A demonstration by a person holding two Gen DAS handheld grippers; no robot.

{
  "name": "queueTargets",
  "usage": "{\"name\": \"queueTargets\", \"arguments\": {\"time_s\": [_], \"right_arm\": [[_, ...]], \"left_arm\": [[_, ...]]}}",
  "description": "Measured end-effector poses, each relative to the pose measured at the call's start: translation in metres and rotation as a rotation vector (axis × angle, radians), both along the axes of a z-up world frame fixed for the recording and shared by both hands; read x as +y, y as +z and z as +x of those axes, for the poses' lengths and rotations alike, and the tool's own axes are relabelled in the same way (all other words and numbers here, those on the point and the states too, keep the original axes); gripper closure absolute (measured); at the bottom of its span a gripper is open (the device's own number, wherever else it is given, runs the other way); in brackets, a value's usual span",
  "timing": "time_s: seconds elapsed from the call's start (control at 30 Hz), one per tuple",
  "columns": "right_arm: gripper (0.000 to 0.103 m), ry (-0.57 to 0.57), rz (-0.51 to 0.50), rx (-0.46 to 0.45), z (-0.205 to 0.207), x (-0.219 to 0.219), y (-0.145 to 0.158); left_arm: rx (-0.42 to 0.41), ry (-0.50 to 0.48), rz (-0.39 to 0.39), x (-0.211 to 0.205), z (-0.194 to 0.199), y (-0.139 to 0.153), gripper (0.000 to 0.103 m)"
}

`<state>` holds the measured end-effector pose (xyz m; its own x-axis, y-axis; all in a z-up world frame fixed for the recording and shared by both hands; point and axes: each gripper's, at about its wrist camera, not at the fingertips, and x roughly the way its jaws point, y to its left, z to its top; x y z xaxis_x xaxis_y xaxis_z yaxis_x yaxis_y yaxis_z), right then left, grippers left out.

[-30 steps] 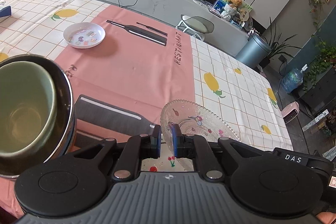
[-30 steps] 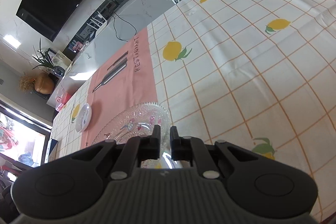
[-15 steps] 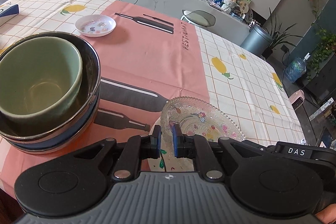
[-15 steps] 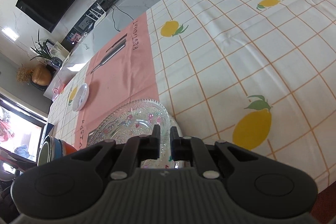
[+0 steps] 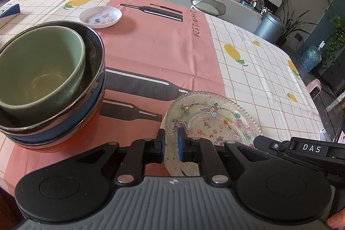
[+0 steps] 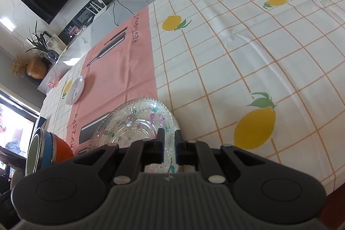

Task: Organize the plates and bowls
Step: 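Carry the glass plate with both grippers and lower it onto the 'Fruity' plate, then open both grippers to release the glass plate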

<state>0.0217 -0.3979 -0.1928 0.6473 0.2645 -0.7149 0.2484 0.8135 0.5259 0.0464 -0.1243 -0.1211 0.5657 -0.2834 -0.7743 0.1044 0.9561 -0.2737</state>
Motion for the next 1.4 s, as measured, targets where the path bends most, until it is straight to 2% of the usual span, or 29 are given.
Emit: {"name": "queueTargets", "arguments": {"time_s": [0.33,0.67,0.8,1.2,1.33,1.4], "right_arm": [[0.096,0.020,-0.072,-0.010,-0.001,0.009,0.003],[0.094,0.050,-0.226,-0.021,-0.001,0.030,0.008],[0.094,0.044,-0.255,-0.019,-0.001,0.033,0.008],[0.094,0.095,-0.471,-0.034,-0.001,0.059,0.008],[0.090,0.098,-0.461,-0.051,-0.001,0.057,0.016],[0.083,0.103,-0.471,-0.061,0.000,0.058,0.023]], "left_arm": [[0.011,-0.025,0.076,-0.008,-0.004,-0.004,0.091],[-0.002,-0.036,0.112,-0.012,-0.007,-0.004,0.091],[-0.002,-0.039,0.123,-0.014,-0.007,-0.003,0.091],[-0.011,-0.075,0.183,-0.022,-0.008,0.000,0.090],[0.007,-0.086,0.165,-0.016,-0.005,0.005,0.088],[0.006,-0.092,0.159,-0.014,-0.004,0.012,0.083]]}}
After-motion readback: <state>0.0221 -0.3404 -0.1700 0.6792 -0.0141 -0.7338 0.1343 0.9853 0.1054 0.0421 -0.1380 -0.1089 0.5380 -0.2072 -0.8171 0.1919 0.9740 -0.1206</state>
